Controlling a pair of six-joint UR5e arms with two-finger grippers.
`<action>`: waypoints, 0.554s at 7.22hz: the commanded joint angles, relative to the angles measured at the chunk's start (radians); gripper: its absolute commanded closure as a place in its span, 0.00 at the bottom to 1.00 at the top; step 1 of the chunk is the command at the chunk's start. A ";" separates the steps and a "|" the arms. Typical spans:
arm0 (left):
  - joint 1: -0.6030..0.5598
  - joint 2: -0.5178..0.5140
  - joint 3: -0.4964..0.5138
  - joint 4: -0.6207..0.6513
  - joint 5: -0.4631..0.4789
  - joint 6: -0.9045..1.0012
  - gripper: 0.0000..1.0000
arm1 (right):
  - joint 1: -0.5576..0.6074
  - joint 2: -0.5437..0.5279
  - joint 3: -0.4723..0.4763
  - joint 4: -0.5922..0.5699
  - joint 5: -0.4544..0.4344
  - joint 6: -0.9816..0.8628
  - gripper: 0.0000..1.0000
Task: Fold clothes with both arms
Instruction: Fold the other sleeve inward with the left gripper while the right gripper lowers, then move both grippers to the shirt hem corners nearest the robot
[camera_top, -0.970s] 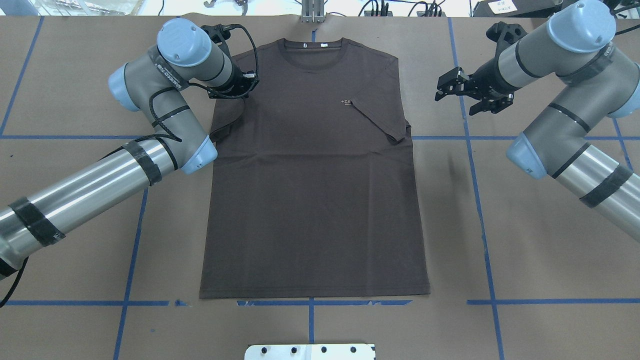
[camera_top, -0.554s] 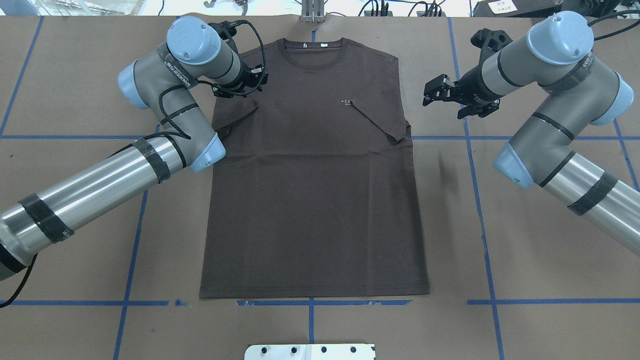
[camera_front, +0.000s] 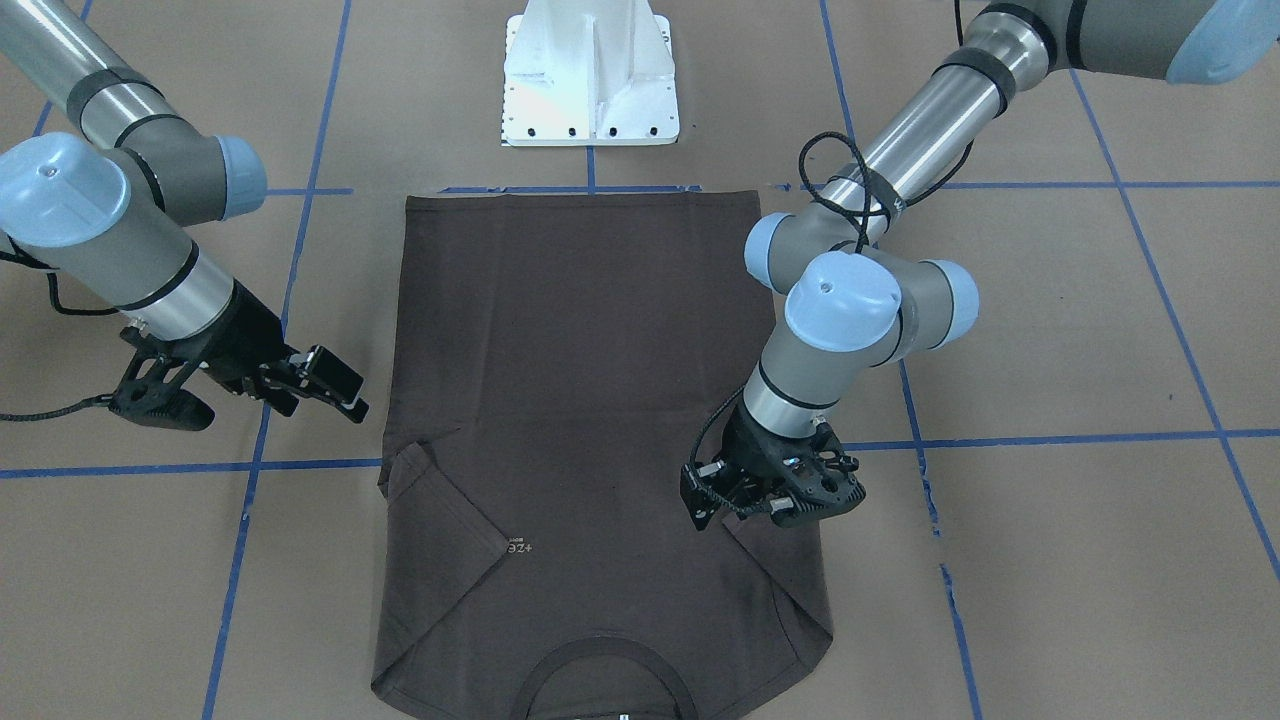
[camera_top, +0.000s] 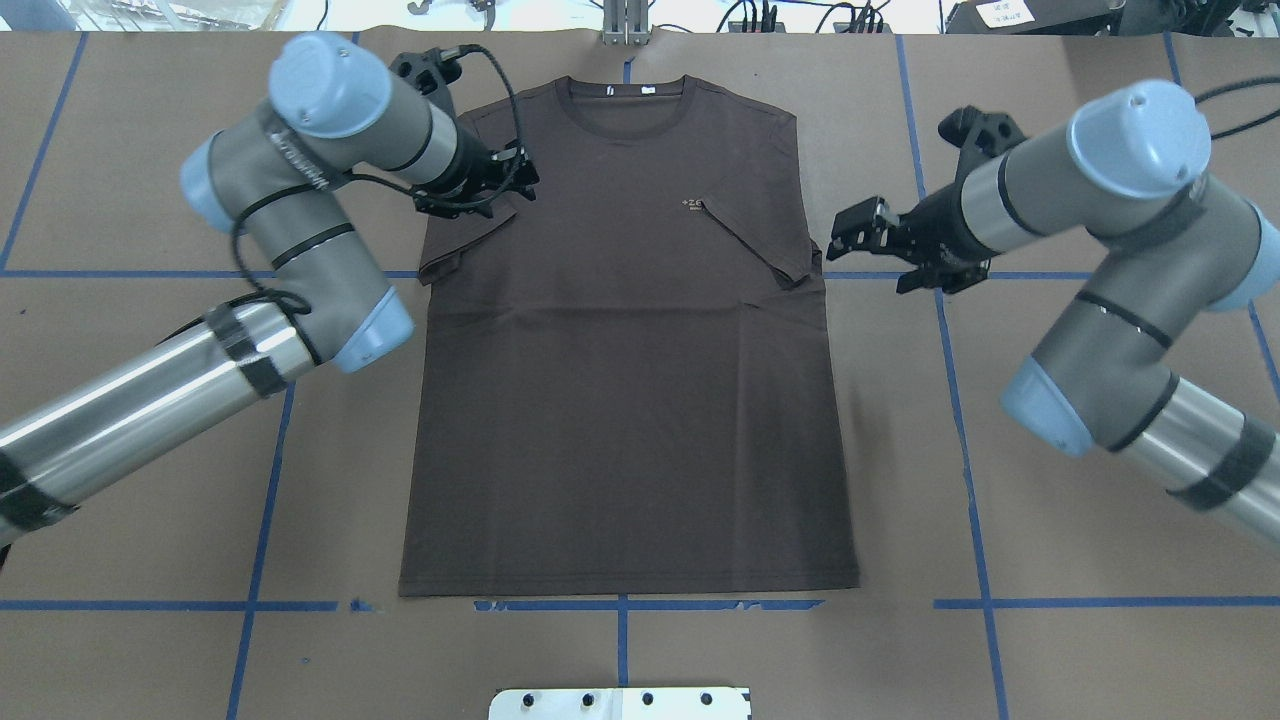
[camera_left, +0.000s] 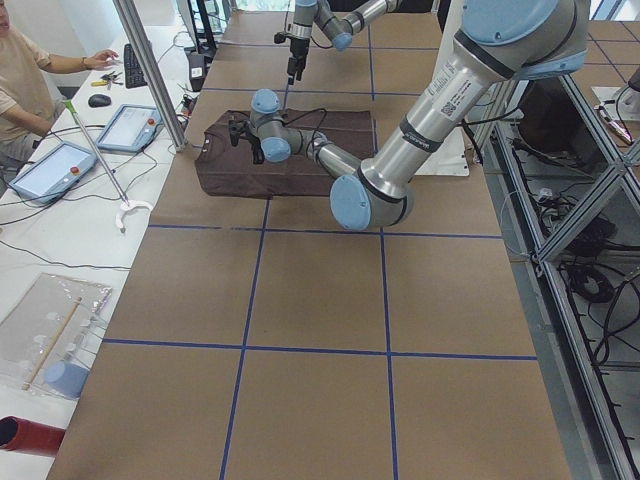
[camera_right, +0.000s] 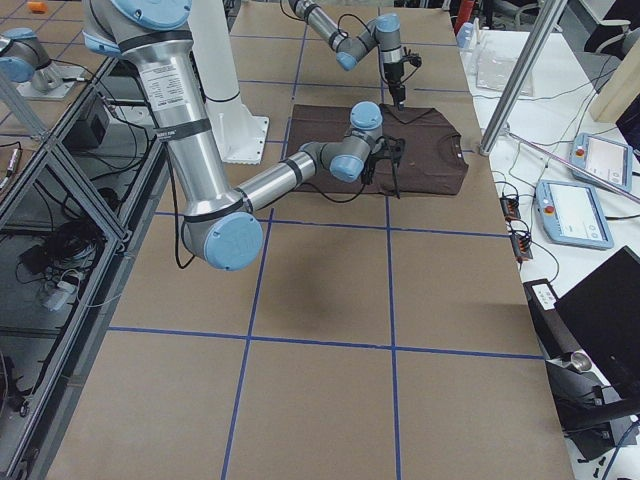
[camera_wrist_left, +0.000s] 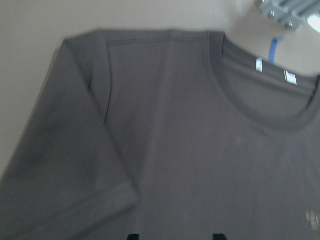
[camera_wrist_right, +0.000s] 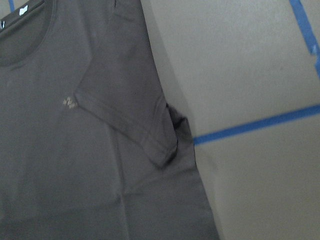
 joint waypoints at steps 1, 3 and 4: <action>-0.001 0.137 -0.204 0.005 -0.114 0.000 0.35 | -0.254 -0.078 0.136 -0.004 -0.247 0.217 0.00; -0.001 0.185 -0.292 0.016 -0.122 -0.068 0.35 | -0.417 -0.191 0.225 -0.022 -0.389 0.346 0.00; -0.001 0.187 -0.289 0.016 -0.122 -0.068 0.35 | -0.502 -0.203 0.242 -0.091 -0.514 0.455 0.03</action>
